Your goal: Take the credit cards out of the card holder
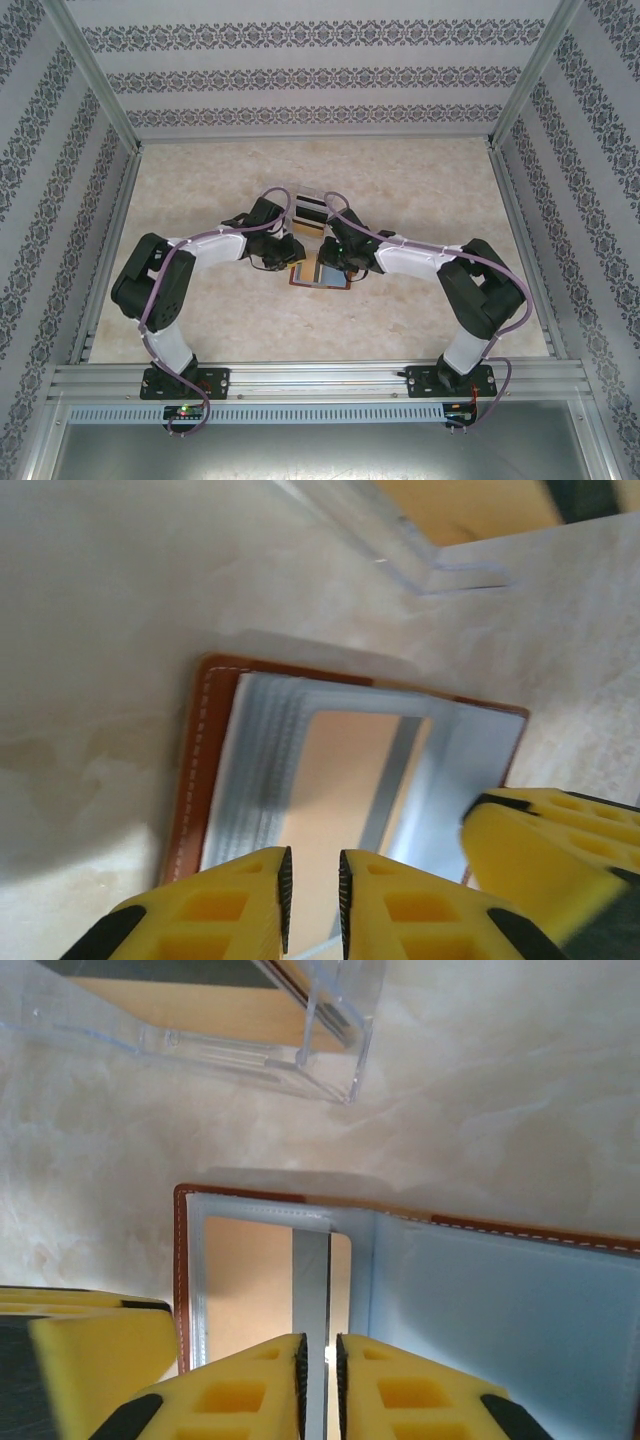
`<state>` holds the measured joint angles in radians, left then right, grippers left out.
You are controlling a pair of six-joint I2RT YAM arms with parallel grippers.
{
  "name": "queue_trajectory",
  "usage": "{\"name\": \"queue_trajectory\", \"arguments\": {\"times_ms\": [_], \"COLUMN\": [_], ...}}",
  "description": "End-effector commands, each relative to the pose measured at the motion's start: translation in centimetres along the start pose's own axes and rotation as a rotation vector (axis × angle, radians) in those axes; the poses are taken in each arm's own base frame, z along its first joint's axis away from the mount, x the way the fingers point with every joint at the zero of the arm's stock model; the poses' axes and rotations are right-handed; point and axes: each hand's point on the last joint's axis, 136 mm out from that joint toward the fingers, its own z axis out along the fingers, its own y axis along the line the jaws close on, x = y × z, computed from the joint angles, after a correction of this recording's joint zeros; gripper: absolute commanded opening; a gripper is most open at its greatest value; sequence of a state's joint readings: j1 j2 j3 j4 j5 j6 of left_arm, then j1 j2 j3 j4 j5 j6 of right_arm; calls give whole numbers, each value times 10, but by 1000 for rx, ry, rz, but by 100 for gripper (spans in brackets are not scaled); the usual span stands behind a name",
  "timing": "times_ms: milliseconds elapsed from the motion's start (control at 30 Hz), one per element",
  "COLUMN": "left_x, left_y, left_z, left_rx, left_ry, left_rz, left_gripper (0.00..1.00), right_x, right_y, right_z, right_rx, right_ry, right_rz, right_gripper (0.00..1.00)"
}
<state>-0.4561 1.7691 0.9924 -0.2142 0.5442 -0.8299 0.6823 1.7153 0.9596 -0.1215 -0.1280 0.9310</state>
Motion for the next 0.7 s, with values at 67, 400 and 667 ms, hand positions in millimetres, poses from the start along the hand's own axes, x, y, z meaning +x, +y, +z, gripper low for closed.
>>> {"name": "queue_trajectory", "arguments": {"times_ms": [67, 400, 667], "left_x": [4, 8, 12], "left_y": [6, 15, 25], "left_z": [7, 12, 16], "left_rx": [-5, -40, -73], "left_ry": [29, 52, 73], "left_rz": [-51, -70, -85], "left_gripper": [20, 18, 17], "right_x": [3, 7, 9], "right_y": [-3, -10, -19], "right_z": [10, 19, 23], "right_rx": [-13, -7, 21], "right_ry": [31, 64, 70], "right_rz": [57, 84, 92], "right_gripper": [17, 18, 18]}}
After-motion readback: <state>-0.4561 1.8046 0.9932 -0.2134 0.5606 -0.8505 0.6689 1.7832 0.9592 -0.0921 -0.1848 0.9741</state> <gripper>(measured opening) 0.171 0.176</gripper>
